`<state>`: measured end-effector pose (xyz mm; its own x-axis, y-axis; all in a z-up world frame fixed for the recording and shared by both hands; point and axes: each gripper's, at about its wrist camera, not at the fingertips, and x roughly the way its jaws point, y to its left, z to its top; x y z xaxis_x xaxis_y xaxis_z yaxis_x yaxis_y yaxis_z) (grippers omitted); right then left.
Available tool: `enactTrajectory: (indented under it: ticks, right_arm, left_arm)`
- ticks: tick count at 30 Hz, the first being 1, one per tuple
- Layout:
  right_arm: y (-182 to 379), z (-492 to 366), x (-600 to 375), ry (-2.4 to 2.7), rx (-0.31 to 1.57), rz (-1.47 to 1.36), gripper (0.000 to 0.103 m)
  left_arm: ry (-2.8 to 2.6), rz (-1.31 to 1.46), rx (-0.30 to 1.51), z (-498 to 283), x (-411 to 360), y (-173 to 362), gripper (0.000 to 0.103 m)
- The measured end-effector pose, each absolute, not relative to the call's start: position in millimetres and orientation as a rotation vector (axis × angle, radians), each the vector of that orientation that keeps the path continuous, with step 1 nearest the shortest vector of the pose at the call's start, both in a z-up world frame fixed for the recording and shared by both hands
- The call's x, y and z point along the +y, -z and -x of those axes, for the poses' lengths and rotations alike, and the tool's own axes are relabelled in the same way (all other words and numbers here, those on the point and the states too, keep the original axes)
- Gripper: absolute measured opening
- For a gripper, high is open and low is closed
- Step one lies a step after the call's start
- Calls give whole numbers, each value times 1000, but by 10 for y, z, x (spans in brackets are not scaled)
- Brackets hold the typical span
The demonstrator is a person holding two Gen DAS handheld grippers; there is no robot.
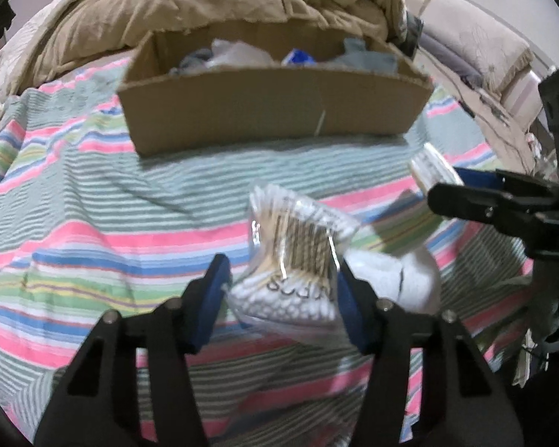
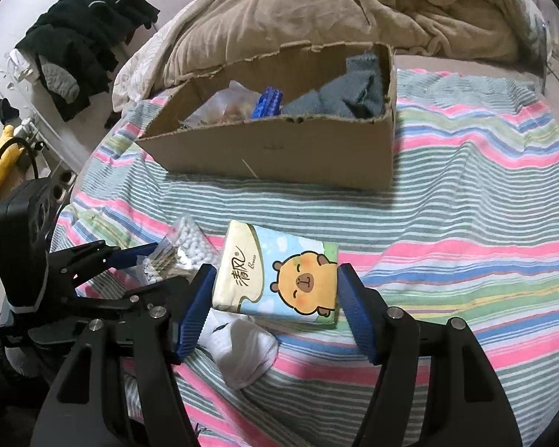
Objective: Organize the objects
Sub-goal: 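Grasp the cotton swab bag with the left gripper while the right grasps the capybara tissue pack, then lower the swab bag into the box with the left gripper while the right places the tissue pack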
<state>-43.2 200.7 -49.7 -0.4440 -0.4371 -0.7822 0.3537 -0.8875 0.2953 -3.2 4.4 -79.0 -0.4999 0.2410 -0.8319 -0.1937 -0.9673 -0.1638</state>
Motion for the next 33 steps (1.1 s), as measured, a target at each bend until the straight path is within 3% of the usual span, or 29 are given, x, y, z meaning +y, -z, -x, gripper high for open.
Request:
enactTrajectory:
  ticks: [19, 33]
  right_arm:
    - [-45, 565, 2136, 2455, -84, -1168, 69]
    - [-156, 946, 2058, 2496, -26, -1141, 69]
  left_arm:
    - [-2633, 1233, -156, 256, -201, 145, 57]
    - [-2676, 1168, -227, 734, -458, 28, 57]
